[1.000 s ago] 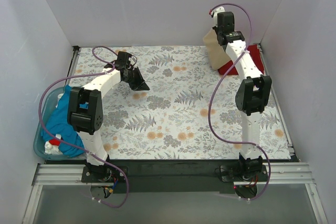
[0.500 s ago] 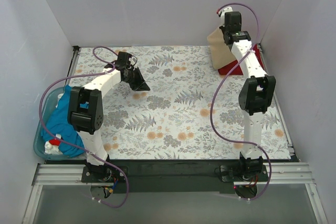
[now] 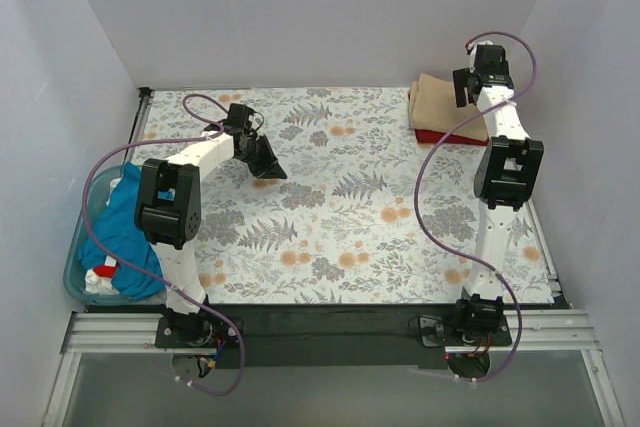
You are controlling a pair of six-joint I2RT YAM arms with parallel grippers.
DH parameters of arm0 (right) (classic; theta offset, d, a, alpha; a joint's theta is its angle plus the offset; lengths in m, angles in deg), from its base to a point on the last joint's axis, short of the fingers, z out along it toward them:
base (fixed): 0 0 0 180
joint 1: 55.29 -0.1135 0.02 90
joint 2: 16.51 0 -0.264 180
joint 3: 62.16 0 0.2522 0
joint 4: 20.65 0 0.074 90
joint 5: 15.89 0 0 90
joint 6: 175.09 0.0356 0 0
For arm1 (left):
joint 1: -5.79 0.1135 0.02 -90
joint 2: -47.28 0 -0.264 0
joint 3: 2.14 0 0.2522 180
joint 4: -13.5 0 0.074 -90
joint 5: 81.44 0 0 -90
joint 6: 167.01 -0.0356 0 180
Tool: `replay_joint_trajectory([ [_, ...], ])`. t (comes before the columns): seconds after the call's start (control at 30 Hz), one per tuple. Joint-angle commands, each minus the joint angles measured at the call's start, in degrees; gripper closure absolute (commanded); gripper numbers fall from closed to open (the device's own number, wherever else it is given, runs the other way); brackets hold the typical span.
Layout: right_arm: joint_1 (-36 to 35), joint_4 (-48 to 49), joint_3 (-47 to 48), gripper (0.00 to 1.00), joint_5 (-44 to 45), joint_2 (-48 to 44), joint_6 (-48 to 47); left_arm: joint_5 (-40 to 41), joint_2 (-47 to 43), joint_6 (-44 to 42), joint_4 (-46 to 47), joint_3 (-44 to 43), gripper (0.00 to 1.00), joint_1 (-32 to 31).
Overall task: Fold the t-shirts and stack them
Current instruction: Neatly place the folded tshirt to the corner, then reset both grippers
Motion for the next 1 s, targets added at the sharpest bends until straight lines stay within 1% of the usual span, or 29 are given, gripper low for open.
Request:
replay_joint_trajectory([
  [0.0, -3.65, 3.17, 0.36, 0.02, -5.59, -7.05, 4.29, -1.14, -2.99, 0.34, 1.06, -0.39, 0.98, 0.21],
  [0.17, -9.0, 3.17, -4.29, 0.02, -7.7, -14.69, 9.29, 0.01, -6.25, 0.6, 2.2, 1.89, 0.97, 0.21],
  [0.2, -9.71, 3.34, -7.0, 0.02, -8.32, -15.92, 10.09, 0.27, -6.95, 0.78, 2.55, 2.42, 0.97, 0.21],
  [0.3, -12.7, 3.52, -11.14, 0.02, -10.25, -20.67, 14.48, 0.97, -9.76, 0.95, 3.69, 4.79, 0.96, 0.21],
  [0.37, -14.11, 3.43, -16.06, 0.02, -13.06, -24.54, 15.98, 1.41, -12.03, 1.22, 4.22, 6.8, 0.96, 0.21],
  [0.4, -15.86, 4.13, -17.99, 0.02, -13.77, -26.03, 19.47, 1.5, -12.92, 1.3, 5.01, 7.51, 0.96, 0.21],
  [0.43, -16.74, 4.74, -23.14, 0.02, -15.17, -29.35, 20.55, 1.76, -14.06, 1.39, 5.36, 8.39, 0.96, 0.21],
  [0.5, -19.47, 7.8, -29.31, 0.02, -17.37, -33.23, 23.79, 2.12, -17.05, 1.66, 6.68, 10.93, 0.95, 0.21],
  [0.53, -20.61, 8.96, -35.27, 0.02, -17.9, -37.43, 24.5, 2.64, -18.02, 1.74, 6.95, 11.99, 0.95, 0.21],
  [0.6, -23.86, 11.94, -41.8, 0.02, -18.17, -41.58, 25.74, 2.64, -21.27, 1.75, 8.09, 14.88, 0.95, 0.21],
  [0.63, -24.65, 12.83, -44.61, 0.02, -19.56, -45.86, 27.57, 2.91, -22.5, 1.75, 8.61, 15.86, 0.95, 0.21],
  [0.67, -25.71, 14.14, -51.08, 0.02, -21.49, -48.17, 28.54, 3.0, -23.73, 1.75, 9.32, 16.83, 0.95, 0.21],
  [0.7, -26.06, 16.68, -54.28, 0.02, -24.29, -52.63, 29.51, 3.26, -25.92, 1.75, 9.58, 18.75, 0.95, 0.12],
  [0.73, -26.33, 17.92, -57.88, 0.02, -25.02, -54.94, 31.26, 3.61, -27.33, 1.75, 9.85, 19.64, 0.95, 0.21],
  [0.77, -26.33, 18.8, -63.66, 0.02, -25.46, -57.31, 32.24, 3.79, -28.48, 1.75, 10.02, 20.6, 0.95, 0.12],
  [0.8, -26.33, 19.42, -66.67, 0.02, -25.73, -59.6, 32.59, 4.05, -30.92, 1.75, 10.46, 21.48, 0.95, 0.12],
  [0.83, -26.33, 19.95, -69.14, 0.02, -25.21, -64.06, 32.77, 4.4, -31.99, 1.83, 10.73, 23.15, 0.95, 0.12],
  [0.87, -26.33, 20.65, -73.69, 0.02, -24.16, -66.19, 33.38, 4.75, -33.05, 1.92, 10.99, 23.95, 0.94, 0.12],
  [0.97, -26.07, 20.75, -77.85, 0.02, -22.65, -72.53, 33.22, 5.1, -36.74, 2.18, 11.17, 26.5, 0.94, 0.12],
])
